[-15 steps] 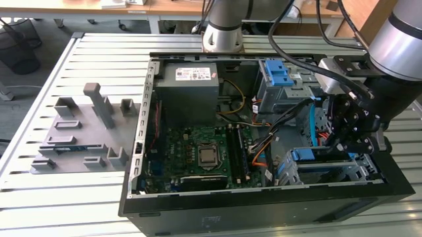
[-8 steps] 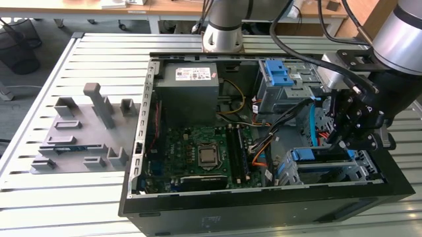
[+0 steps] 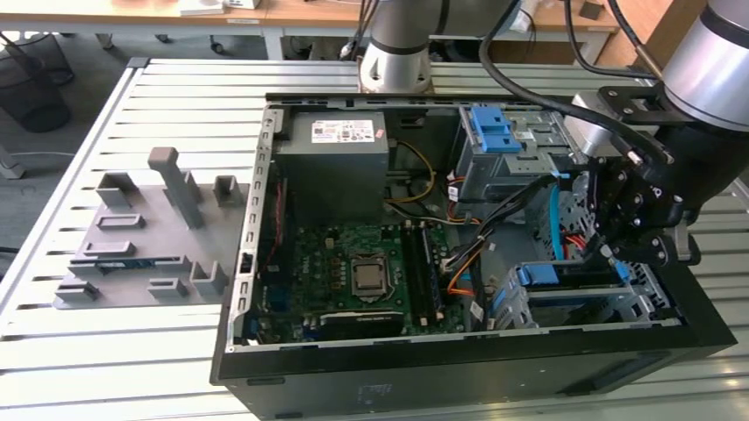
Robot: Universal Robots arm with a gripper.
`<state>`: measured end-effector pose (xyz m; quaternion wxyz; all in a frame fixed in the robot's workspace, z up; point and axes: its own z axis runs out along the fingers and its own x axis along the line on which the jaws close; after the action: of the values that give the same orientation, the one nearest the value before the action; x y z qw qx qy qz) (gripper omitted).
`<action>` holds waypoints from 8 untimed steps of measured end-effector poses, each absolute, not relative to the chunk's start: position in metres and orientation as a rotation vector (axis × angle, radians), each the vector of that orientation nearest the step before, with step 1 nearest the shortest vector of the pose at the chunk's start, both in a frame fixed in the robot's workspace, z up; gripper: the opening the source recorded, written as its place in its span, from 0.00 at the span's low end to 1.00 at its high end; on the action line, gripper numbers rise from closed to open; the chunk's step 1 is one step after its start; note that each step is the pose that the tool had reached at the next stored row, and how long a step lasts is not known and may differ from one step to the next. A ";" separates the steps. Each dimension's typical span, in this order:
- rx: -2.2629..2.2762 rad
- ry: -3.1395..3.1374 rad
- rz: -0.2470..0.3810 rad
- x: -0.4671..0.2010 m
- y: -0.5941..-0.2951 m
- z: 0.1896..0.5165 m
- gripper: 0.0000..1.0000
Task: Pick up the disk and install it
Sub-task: 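Insert the first disk wire, then insert the second disk wire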
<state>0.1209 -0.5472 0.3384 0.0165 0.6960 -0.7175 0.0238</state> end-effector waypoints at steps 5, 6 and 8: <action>2.164 -2.231 0.074 0.121 -0.547 0.339 0.11; 2.164 -2.231 0.074 0.121 -0.547 0.339 0.11; 2.164 -2.231 0.074 0.121 -0.547 0.339 0.11</action>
<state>0.1209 -0.5472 0.3391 0.0166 0.6960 -0.7175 0.0238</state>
